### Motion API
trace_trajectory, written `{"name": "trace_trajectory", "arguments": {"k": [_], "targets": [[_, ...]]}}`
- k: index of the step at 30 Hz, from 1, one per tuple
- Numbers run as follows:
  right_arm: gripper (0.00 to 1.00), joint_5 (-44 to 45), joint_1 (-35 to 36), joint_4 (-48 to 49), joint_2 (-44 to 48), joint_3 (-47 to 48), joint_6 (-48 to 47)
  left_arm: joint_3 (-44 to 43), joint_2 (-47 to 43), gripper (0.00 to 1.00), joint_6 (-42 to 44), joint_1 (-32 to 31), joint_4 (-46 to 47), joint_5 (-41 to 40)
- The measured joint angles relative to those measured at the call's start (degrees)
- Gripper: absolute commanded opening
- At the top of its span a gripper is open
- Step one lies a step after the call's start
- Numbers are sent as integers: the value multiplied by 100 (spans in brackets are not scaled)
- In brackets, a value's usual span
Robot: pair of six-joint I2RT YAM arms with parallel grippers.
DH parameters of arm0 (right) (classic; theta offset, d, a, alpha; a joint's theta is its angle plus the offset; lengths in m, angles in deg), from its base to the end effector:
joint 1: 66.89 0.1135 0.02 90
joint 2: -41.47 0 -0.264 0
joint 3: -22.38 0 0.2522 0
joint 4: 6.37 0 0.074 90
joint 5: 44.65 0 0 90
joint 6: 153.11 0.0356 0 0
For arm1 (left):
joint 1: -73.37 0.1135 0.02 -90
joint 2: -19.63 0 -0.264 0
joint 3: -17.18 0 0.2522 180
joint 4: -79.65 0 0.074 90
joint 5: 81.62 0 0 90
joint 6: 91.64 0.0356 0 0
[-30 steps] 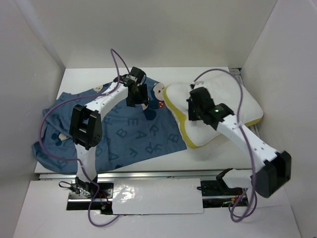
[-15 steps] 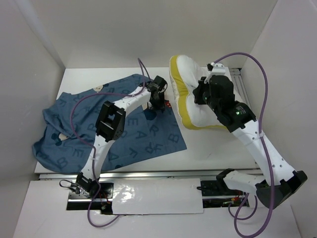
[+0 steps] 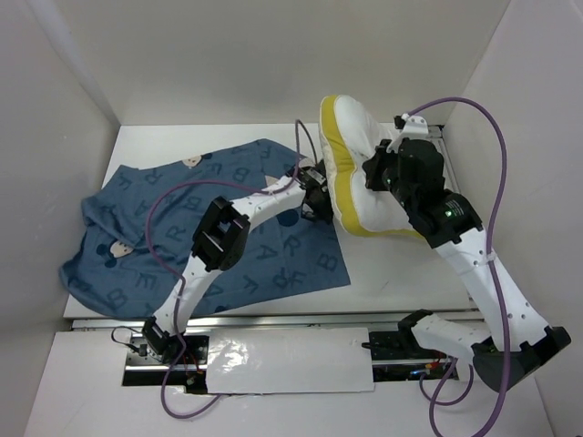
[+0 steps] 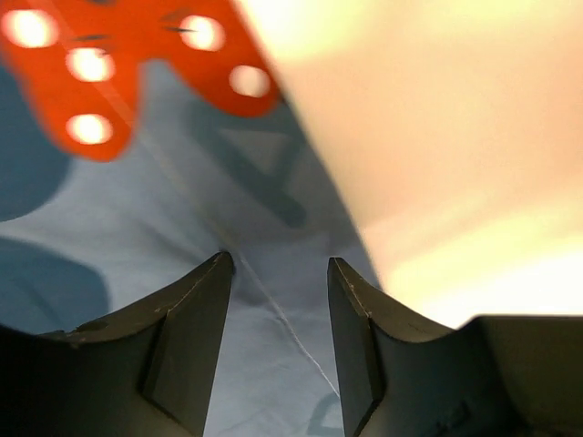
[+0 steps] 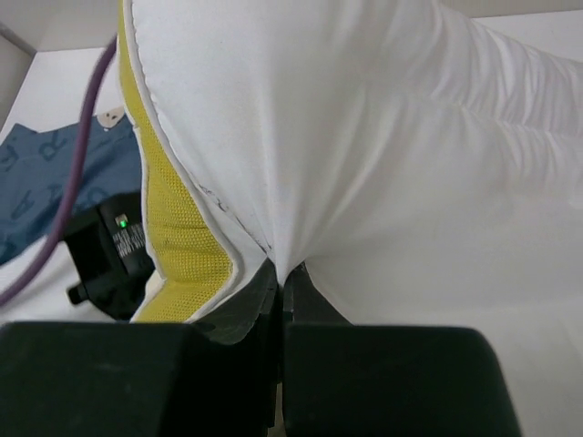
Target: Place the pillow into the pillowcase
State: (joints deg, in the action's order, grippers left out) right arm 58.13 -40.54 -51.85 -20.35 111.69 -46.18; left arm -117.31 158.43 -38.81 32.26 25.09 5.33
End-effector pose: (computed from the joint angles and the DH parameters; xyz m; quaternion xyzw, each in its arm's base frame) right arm 0.2028 0.0917 0.4290 -0.0008 0.8066 0.1318 0.5762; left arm 0.3981 -0.3449 0.1747 0.0260 0.9627 -0.1494 0.2242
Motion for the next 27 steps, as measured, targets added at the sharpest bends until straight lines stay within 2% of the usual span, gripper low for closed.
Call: {"name": "trace_trajectory", "arguments": {"k": [7,14,18,25,27], "targets": [[0,4,-166,2,129,-2,-2,315,-111,59,304,-695,503,616],[0,-83,-411,26,140,-13,0,726,-420,63,424,-909,470,741],[0,-225,-588,87,140,-24,22,1071,-894,68,404,-896,35,315],[0,-590,-798,481,229,-249,142,1593,-2138,68,376,-450,-516,-739],[0,-695,-863,577,278,-361,166,1622,-2190,64,376,-321,-638,-951]]}}
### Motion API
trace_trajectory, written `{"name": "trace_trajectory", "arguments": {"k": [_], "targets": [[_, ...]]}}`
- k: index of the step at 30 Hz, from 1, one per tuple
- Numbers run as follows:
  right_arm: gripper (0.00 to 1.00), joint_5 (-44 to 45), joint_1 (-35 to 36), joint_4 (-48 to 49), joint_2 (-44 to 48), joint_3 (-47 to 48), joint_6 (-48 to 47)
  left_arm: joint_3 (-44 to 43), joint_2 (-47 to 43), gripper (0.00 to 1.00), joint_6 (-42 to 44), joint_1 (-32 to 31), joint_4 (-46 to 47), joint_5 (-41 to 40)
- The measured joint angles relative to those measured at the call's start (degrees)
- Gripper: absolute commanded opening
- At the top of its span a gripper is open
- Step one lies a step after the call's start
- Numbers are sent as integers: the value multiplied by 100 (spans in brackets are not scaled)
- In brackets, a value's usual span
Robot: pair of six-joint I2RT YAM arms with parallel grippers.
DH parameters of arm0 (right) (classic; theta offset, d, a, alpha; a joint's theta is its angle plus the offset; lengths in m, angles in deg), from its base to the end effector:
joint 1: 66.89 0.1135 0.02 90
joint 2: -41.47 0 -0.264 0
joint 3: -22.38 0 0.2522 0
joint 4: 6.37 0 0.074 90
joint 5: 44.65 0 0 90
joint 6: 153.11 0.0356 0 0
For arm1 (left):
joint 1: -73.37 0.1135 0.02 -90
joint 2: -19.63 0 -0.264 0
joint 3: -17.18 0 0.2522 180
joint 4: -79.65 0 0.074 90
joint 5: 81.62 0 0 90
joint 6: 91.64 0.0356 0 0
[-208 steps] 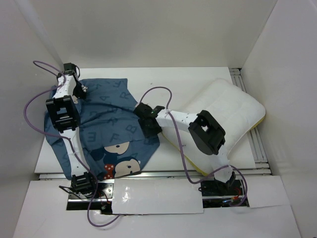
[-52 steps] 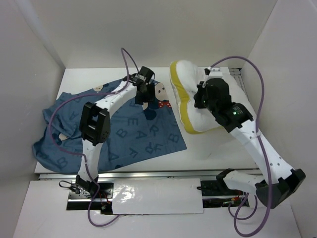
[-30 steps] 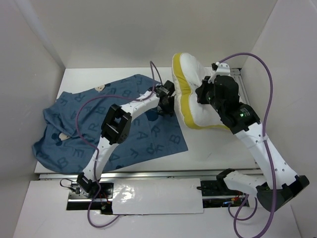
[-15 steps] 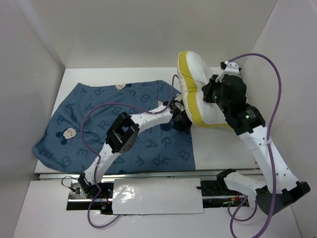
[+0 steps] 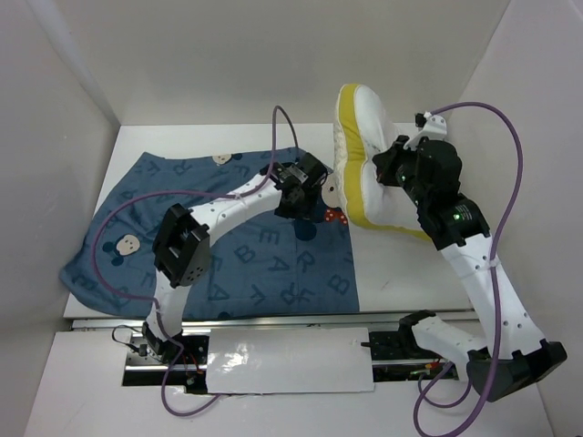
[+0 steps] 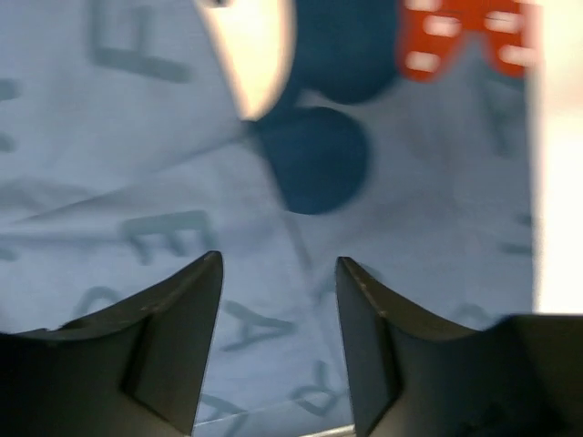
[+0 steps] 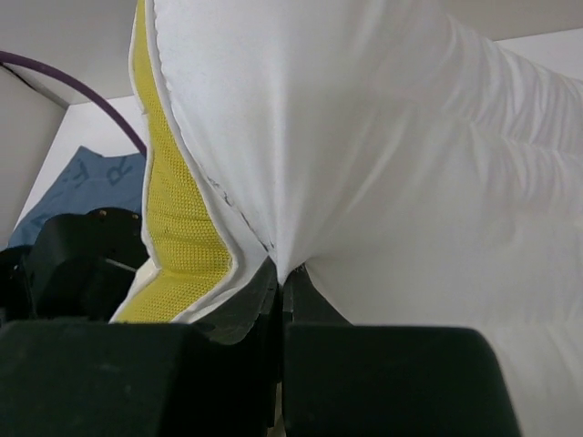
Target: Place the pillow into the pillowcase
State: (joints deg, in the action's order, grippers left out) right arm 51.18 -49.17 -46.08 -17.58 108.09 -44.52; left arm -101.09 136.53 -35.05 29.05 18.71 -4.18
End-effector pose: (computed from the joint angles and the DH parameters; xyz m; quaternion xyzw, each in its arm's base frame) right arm 0.2070 0.0624 0.4284 0.0376 0.7816 0.1558 0.6028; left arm 0.3250 -0.3065 0.2612 0.0626 0.9575 -0.0815 0.2694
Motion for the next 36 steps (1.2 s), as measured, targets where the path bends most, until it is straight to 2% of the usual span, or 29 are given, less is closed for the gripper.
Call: {"name": "trace_trajectory", "arguments": {"k": [8,20,28,30,32,35,36], "targets": [[0,-249,-264,61,70,-400,7,50,492,61,-2,282,-153,-170],[0,-494,-678,-138,-9,-551,-28,588,529,62,-96,400,398,374],[0,-730,-857,-212,-35,-632,-46,970,586,58,-179,437,649,584],[0,-785,-866,-227,-35,-649,-48,970,586,52,-184,437,702,616],[0,-837,-879,-232,-35,-673,-59,970,586,41,-227,439,750,647],[0,-909,-916,-236,-35,-688,-66,970,586,20,-293,437,796,684],[0,-927,-929,-234,-35,-688,-68,970,586,7,-295,437,800,693]]}}
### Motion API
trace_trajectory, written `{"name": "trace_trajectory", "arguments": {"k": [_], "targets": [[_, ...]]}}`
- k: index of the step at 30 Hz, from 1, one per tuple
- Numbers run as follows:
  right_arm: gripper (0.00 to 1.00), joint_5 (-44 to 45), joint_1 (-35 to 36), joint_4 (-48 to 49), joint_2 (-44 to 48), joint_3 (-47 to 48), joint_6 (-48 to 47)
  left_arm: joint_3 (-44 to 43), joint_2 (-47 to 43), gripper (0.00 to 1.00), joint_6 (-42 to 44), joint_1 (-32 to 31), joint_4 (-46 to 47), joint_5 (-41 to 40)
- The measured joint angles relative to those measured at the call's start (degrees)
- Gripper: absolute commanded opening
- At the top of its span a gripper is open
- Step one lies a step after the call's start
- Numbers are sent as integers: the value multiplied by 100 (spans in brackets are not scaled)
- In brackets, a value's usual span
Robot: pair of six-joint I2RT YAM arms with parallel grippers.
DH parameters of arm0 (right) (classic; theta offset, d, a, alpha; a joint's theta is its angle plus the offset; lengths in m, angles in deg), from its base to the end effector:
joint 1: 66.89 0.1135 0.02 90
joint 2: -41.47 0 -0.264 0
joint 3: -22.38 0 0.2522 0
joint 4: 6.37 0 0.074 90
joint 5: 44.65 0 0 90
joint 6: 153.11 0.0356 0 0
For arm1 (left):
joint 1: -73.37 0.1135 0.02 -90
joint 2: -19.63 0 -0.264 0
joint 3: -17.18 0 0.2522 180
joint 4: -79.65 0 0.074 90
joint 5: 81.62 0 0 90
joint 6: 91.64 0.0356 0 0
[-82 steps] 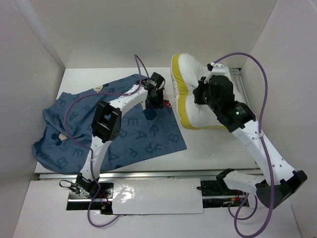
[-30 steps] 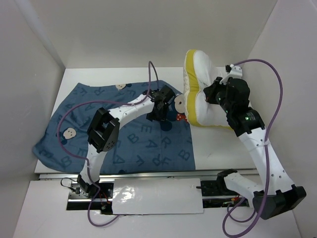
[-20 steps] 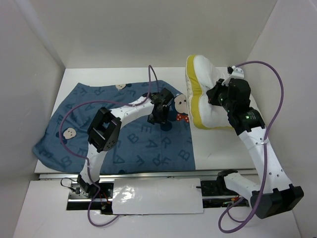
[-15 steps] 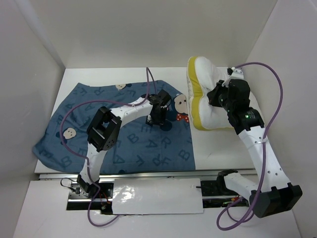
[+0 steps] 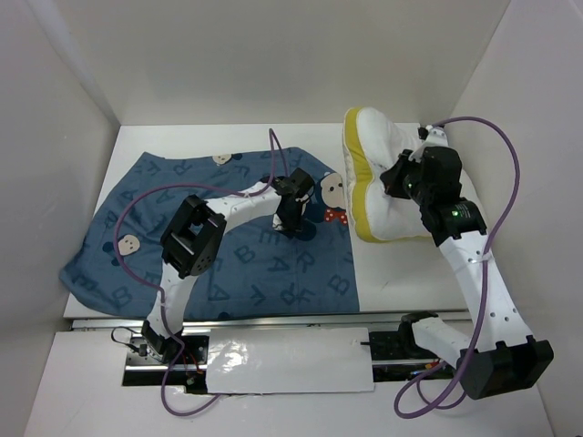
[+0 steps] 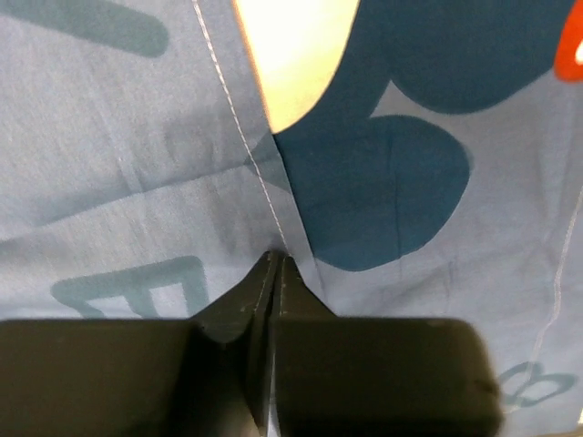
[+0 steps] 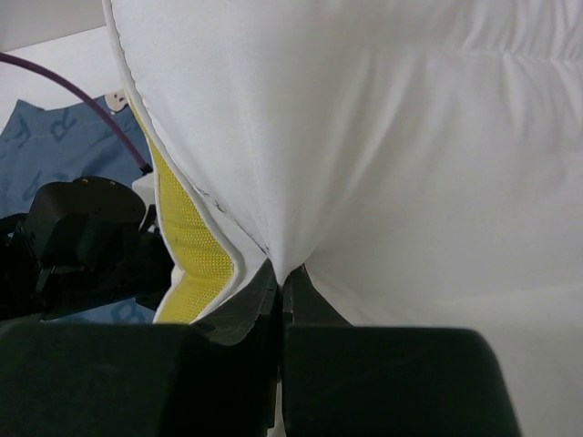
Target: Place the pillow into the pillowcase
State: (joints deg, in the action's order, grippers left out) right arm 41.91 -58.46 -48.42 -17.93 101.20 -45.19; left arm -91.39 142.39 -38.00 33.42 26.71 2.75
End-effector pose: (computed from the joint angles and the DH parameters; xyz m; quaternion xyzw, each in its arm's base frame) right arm 0.2218 0.0350 0.3824 0.0522 0.8303 0.1507 0.5341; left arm 0.3471 -0.2862 0.1729 0.0209 0.9788 -0.0845 0.1854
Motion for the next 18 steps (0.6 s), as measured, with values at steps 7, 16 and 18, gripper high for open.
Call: {"name": "trace_trajectory", "arguments": {"k": [7,16,18], "targets": [[0,-74,-22,-7,0,-70,0,0,0,0,7,7,20,-7],[0,-138,-22,-4,2,-114,0,-7,-149,61,120,11,7,105],[0,-157,-22,-7,2,-146,-2,-7,-162,61,138,2,11,131]]}}
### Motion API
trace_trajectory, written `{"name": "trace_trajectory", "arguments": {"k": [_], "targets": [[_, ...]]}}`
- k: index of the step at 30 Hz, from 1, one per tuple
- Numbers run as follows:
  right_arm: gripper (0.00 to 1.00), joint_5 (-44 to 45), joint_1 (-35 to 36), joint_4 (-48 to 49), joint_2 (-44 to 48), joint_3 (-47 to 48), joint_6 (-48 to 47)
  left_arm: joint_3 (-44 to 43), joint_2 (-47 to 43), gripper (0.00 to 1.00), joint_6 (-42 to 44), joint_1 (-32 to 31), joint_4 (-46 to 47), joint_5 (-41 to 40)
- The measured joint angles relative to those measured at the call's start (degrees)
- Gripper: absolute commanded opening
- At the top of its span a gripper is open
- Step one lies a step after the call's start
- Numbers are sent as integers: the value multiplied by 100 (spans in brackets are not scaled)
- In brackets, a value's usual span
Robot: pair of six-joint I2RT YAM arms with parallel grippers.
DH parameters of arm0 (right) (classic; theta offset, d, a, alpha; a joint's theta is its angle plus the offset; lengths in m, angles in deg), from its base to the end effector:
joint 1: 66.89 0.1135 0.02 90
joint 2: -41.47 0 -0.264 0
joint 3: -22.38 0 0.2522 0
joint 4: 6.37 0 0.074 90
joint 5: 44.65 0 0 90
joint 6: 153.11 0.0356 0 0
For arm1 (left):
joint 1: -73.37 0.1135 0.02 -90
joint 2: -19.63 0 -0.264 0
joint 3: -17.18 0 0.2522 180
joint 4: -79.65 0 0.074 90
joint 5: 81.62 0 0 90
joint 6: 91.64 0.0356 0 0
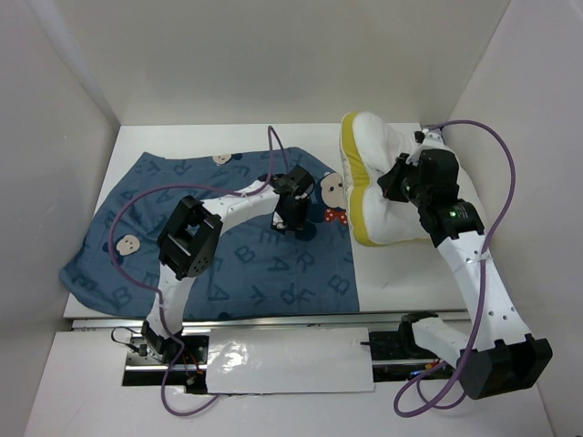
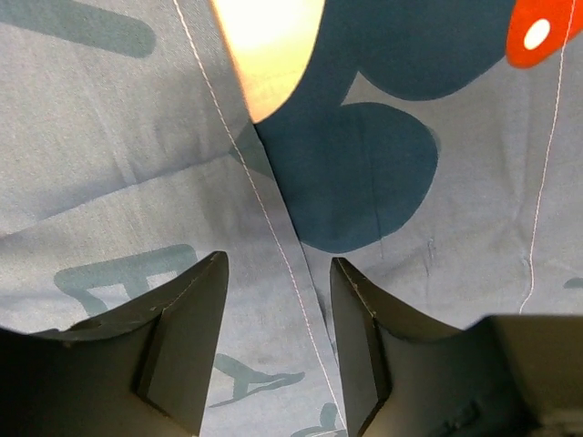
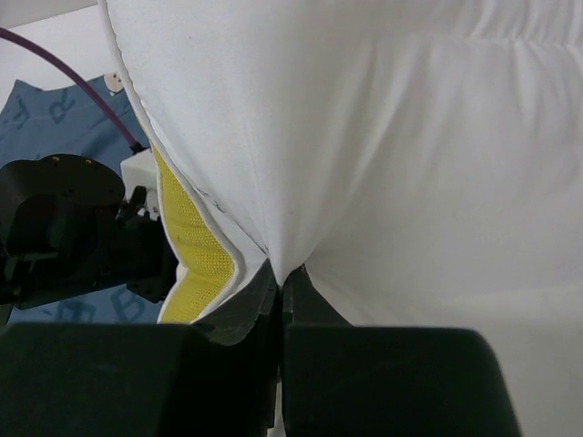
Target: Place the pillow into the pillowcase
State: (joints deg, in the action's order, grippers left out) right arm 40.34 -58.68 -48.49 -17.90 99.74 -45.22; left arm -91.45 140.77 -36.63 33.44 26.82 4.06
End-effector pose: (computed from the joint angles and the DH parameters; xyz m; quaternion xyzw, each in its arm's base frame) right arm 0.2225 0.0352 0.3738 0.0471 0.8375 0.1584 0.5209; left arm 0.3456 -0.2858 0.1853 0.0340 0.9757 -0.1006 0.1918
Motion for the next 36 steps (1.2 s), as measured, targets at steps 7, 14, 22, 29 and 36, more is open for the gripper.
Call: {"name": "trace_trajectory", "arguments": {"k": [7,14,22,29,36], "targets": [[0,-26,0,-13,0,-37,-59,0,17,58,-103,-46,15,4],[0,-37,-4,-17,0,-37,-94,-101,227,53,-256,-74,-83,-254],[0,-46,-13,-17,0,-39,-103,-278,361,21,-317,-184,-343,-706],[0,-48,-13,-9,0,-55,-103,-323,365,0,-317,-203,-466,-800],[0,-190,-15,-28,0,-133,-160,-605,352,0,-291,-225,-756,-938]]}}
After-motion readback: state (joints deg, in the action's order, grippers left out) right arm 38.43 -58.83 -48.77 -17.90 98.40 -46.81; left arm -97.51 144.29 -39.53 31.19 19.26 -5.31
